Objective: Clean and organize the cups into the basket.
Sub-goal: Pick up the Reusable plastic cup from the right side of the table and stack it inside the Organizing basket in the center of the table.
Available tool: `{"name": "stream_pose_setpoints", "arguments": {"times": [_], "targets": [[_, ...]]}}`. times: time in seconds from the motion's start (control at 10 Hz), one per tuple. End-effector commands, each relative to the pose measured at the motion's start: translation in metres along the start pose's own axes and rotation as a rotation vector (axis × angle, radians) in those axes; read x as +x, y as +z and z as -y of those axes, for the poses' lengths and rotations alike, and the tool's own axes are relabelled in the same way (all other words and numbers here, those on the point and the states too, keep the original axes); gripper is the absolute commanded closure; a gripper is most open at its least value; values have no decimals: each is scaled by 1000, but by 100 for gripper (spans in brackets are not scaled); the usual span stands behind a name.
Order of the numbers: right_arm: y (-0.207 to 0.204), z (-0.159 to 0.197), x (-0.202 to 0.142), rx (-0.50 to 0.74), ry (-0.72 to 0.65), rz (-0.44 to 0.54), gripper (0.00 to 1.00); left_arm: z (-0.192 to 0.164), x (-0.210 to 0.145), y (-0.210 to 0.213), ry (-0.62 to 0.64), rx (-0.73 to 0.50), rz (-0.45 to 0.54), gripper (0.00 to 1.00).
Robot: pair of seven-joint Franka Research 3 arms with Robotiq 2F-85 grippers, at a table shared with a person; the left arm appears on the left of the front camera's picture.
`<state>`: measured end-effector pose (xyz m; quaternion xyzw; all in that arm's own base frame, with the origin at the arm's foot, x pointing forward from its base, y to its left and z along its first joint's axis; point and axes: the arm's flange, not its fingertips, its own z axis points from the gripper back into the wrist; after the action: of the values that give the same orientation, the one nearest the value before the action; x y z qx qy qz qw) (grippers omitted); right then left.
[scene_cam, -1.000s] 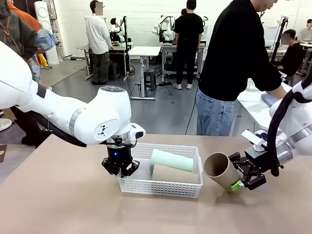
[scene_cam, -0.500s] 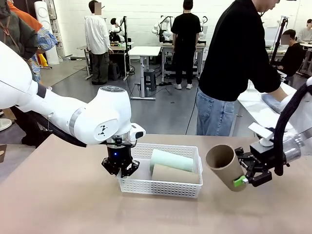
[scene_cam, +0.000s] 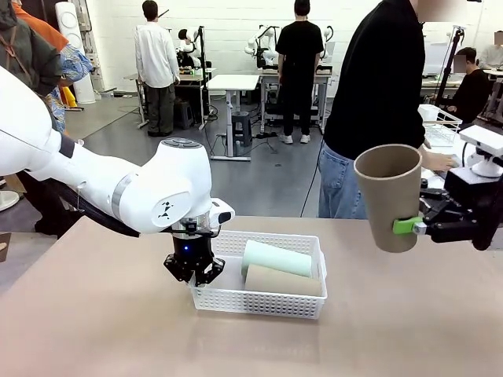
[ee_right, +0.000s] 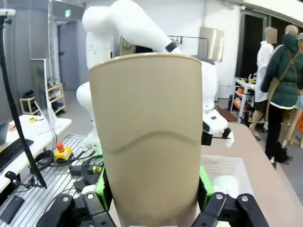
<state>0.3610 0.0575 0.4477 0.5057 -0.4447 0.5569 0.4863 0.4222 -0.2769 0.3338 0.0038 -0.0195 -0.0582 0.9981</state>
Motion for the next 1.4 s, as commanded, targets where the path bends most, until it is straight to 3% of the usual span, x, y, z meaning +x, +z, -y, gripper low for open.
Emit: {"name": "stream_pose_setpoints", "arguments": {"times": [0.0, 0.1, 0.7, 0.8, 1.3], "targets": [[1, 3, -16, -70, -43, 1, 37, 1, -4, -4, 0, 8, -5, 100], [0, 0, 0, 0, 0, 0, 37, 1, -4, -4, 0, 8, -5, 100], [0, 0, 0, 0, 0, 0, 37, 1, -4, -4, 0, 8, -5, 100], [-1, -1, -2, -10, -7, -9, 17, 1, -4, -4, 0, 8, -5, 100], [-70, 51, 55, -33, -107, -319, 17, 1, -4, -4, 0, 8, -5, 100]]}}
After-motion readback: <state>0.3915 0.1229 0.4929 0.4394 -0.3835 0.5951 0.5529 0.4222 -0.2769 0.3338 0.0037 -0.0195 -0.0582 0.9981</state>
